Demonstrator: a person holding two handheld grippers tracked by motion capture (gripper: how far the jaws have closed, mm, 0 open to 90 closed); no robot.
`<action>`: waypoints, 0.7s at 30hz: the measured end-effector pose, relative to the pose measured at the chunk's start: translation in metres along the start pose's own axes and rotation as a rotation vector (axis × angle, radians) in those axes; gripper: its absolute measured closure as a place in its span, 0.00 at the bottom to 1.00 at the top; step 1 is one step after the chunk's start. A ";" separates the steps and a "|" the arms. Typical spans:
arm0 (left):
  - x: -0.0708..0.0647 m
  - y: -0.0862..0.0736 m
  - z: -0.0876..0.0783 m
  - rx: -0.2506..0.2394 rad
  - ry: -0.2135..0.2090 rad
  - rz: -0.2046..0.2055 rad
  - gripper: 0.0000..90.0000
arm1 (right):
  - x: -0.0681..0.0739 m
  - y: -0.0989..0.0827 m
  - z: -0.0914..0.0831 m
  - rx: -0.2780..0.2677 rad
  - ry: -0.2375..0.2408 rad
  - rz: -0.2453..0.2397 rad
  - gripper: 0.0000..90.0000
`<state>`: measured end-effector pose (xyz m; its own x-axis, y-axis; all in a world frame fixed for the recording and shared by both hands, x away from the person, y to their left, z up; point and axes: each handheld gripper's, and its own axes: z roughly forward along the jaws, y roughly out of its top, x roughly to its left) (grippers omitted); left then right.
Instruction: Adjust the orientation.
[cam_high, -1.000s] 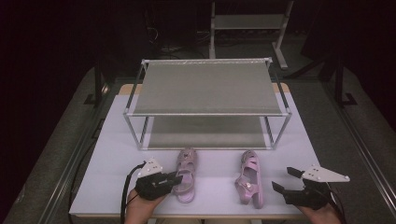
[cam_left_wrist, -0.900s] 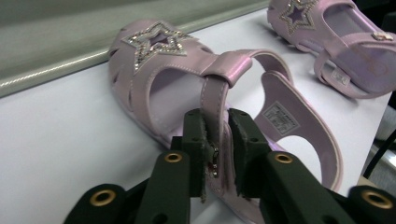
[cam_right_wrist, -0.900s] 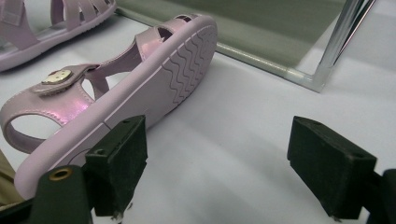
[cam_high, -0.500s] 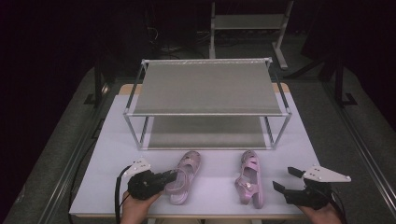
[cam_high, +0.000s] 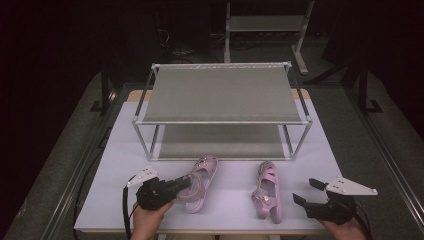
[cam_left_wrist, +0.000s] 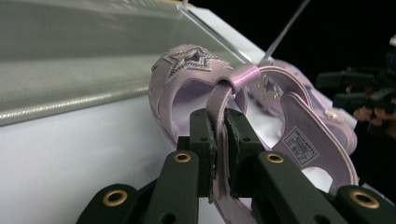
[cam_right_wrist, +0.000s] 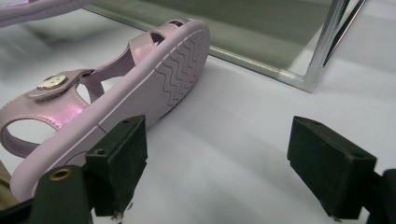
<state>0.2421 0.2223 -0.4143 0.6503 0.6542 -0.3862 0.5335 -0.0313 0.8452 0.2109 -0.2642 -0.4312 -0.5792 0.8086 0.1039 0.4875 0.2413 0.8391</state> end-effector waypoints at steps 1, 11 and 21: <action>0.001 0.001 0.001 -0.013 0.001 -0.011 0.92 | 0.000 0.000 0.000 -0.001 -0.001 0.002 0.22; 0.011 0.008 0.012 -0.078 0.015 -0.072 0.92 | 0.000 0.000 -0.001 -0.008 0.001 0.007 0.22; 0.021 0.010 0.026 -0.131 0.036 -0.111 0.92 | -0.001 -0.001 -0.001 -0.011 0.005 0.009 0.22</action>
<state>0.2749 0.2162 -0.4235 0.5702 0.6748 -0.4685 0.5244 0.1400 0.8399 0.2104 -0.2657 -0.4313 -0.5781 0.8079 0.1145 0.4859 0.2281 0.8437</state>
